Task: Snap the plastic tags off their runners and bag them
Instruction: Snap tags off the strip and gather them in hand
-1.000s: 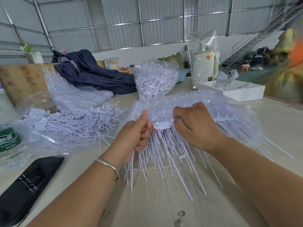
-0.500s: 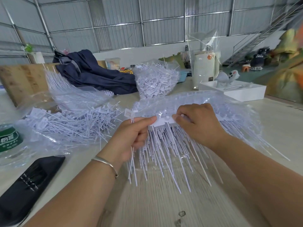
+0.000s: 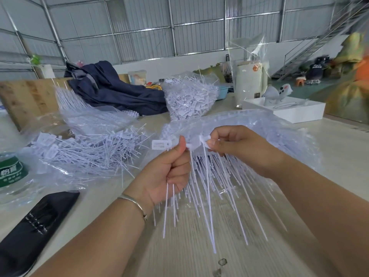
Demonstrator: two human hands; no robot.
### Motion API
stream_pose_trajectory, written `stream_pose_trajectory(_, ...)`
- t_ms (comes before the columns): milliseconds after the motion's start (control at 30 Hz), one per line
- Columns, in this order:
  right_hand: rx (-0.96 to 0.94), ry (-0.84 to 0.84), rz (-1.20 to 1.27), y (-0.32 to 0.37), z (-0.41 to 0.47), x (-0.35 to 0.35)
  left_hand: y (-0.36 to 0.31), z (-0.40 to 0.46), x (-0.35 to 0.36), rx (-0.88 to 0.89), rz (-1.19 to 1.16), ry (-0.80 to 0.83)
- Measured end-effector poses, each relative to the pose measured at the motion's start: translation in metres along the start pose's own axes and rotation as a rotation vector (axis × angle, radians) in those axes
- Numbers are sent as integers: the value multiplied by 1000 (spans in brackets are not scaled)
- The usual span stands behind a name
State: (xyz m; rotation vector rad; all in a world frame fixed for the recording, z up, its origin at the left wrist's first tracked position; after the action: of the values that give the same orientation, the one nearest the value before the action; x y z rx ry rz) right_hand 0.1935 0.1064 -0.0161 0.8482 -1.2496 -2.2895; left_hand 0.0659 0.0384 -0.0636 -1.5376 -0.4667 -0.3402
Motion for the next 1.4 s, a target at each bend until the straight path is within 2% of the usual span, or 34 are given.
stream_pose_trajectory(100,-13,51,16,3,-2,13,15,3,8,-73,51,11)
stream_pose_trajectory(167,-20,49,5,3,-1,18,14,4,7,-45,110,-10)
stream_pose_trajectory(367,-6,-13,-53,1,-3,16,13,2,13,-47,173,52)
stream_pose_trajectory(500,0,-43,-84,-2,-2,10,14,2,13,-61,197,9)
stream_pose_trajectory(600,-32,-128,-92,-5,1,3,4,1,12,-3,196,-3)
stream_pose_trajectory(700,-55,-243,-110,-9,2,-10,-7,2,5,109,285,-94)
stream_pose_trajectory(800,-112,-330,-148,-11,4,-20,-13,2,-11,191,365,-260)
stream_pose_trajectory(933,-95,-354,-237,-16,6,-18,-15,1,-26,246,476,-459)
stream_pose_trajectory(1100,-3,-329,-316,-29,6,-15,-10,3,-23,195,497,-438)
stream_pose_trajectory(1400,45,-308,-275,-24,4,-16,-12,3,-15,199,543,-350)
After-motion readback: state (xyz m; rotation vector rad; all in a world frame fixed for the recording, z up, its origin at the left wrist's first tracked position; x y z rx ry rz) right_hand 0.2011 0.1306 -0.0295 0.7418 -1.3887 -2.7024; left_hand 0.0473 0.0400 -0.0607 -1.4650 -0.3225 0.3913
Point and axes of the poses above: each hand's wrist, its own z-axis towards the middle knuckle, its own x-axis out of the palm, y = z × x, the point moved 6 cm from there along z, towards the middle knuckle, and after that the axes turned 6 degrees about -y, right-handed, at the moved point
